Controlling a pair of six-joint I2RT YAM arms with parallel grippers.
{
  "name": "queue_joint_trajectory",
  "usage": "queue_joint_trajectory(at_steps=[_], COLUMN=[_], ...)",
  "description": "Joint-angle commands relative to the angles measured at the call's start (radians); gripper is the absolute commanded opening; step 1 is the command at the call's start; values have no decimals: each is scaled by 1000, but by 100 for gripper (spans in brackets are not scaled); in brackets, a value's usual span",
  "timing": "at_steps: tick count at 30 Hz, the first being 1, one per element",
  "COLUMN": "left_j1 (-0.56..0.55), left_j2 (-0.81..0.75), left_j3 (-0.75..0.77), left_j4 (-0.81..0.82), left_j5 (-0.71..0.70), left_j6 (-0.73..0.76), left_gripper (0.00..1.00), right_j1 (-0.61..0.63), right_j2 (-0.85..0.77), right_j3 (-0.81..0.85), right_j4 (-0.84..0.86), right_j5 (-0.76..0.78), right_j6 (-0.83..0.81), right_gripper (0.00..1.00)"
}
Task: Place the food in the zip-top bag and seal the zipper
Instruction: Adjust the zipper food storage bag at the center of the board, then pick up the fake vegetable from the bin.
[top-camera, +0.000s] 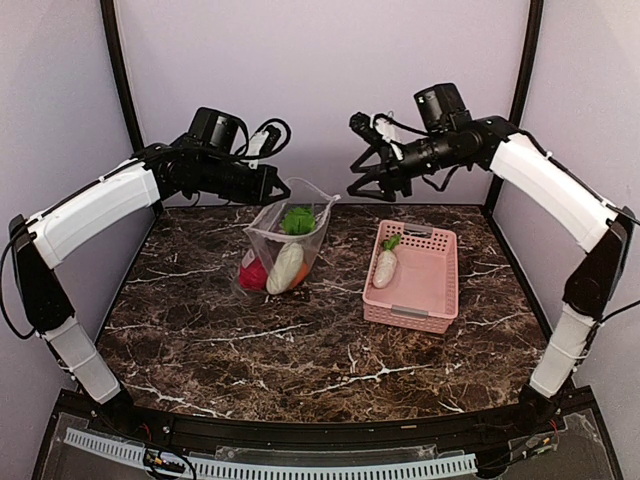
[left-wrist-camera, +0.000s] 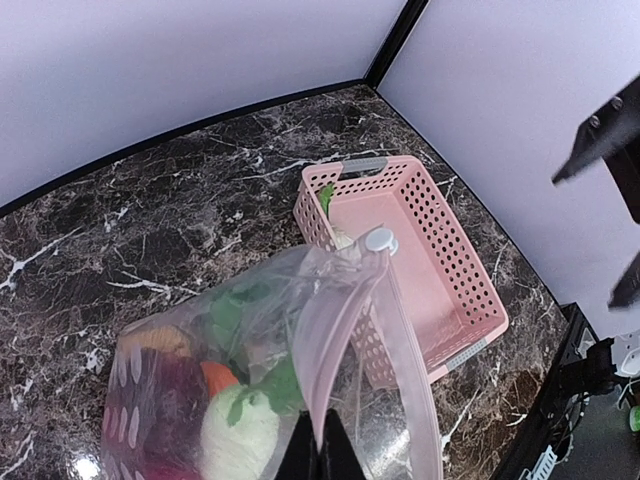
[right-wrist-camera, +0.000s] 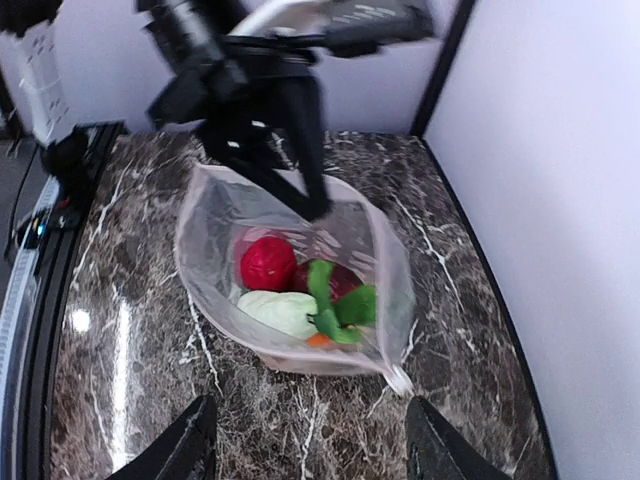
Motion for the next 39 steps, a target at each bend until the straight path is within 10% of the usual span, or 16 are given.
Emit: queue_joint_trajectory(at_steps=[1, 16, 39], left_j1=[3, 3, 3], left_j2=[-23, -36, -60], left_j3=[-9, -25, -28], left_j4=[6, 21, -27], left_j5=[-27, -23, -62], left_j6=[14, -13, 3], left_gripper=[1, 1, 1], right_j1=[-137, -258, -260], right_j2=[-93, -138, 180], right_j3=[-268, -720, -536], right_j4=[230, 462, 348], right_j5=[-16, 213, 289], right_j6=[348, 782, 1079], right_gripper=[62, 57, 50])
